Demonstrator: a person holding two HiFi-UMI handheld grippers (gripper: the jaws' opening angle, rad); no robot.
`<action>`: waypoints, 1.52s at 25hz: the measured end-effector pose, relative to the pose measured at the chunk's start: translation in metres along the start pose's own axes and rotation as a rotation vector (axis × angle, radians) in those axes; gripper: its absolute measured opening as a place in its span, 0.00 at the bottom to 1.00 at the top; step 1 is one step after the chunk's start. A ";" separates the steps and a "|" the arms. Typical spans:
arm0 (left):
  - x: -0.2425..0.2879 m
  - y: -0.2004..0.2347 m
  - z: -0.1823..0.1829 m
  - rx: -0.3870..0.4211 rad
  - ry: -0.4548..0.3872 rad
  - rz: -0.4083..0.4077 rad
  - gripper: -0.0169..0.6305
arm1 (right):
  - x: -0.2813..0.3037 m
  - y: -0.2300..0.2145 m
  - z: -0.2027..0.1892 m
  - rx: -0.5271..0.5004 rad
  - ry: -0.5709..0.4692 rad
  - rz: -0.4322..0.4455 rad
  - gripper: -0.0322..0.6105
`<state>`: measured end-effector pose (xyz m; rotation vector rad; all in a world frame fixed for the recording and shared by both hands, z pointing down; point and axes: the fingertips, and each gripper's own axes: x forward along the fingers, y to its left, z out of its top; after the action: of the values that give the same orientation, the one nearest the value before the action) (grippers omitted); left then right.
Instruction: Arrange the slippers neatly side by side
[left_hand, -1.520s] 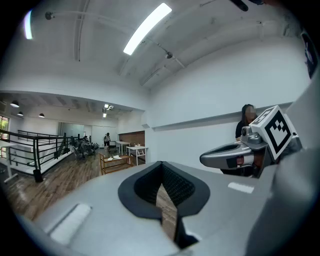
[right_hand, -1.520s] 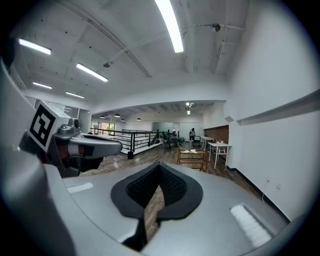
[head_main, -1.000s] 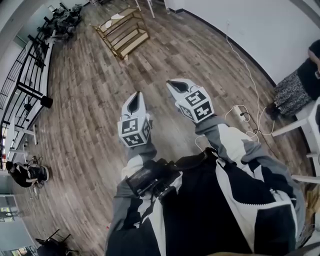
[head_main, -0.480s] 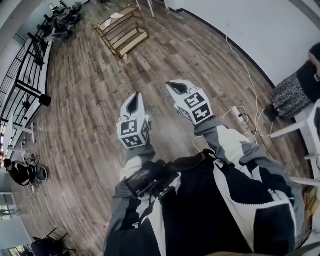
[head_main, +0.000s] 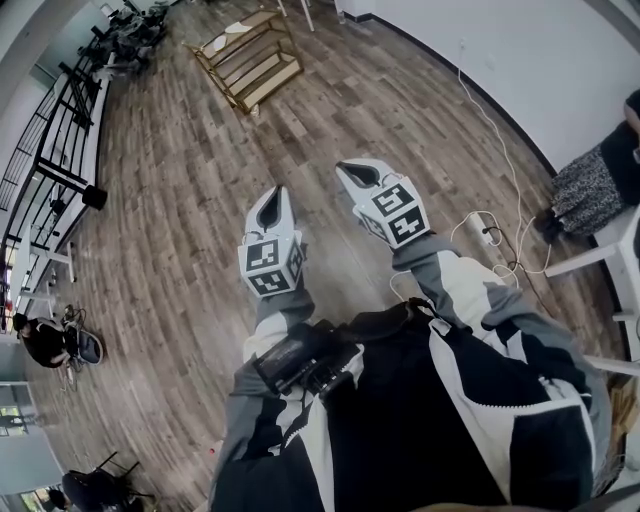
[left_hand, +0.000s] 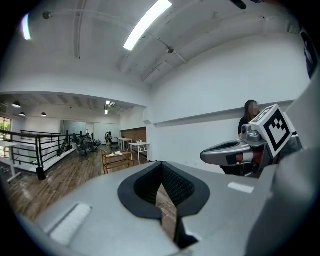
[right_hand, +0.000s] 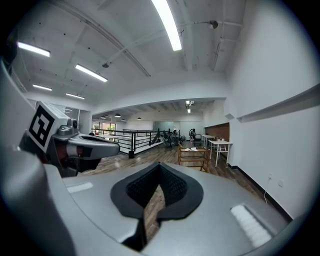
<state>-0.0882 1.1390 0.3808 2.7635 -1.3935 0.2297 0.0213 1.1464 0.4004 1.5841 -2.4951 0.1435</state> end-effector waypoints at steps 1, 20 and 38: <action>0.000 0.002 -0.001 0.001 0.000 0.001 0.04 | 0.001 0.001 0.000 0.002 0.000 0.002 0.06; 0.086 0.099 -0.006 -0.014 0.015 -0.122 0.04 | 0.116 -0.011 0.014 0.008 0.028 -0.088 0.06; 0.164 0.227 -0.011 -0.016 0.013 -0.235 0.04 | 0.261 -0.006 0.036 0.031 0.043 -0.176 0.06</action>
<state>-0.1752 0.8744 0.4089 2.8724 -1.0493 0.2246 -0.0851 0.9060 0.4188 1.7837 -2.3184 0.1907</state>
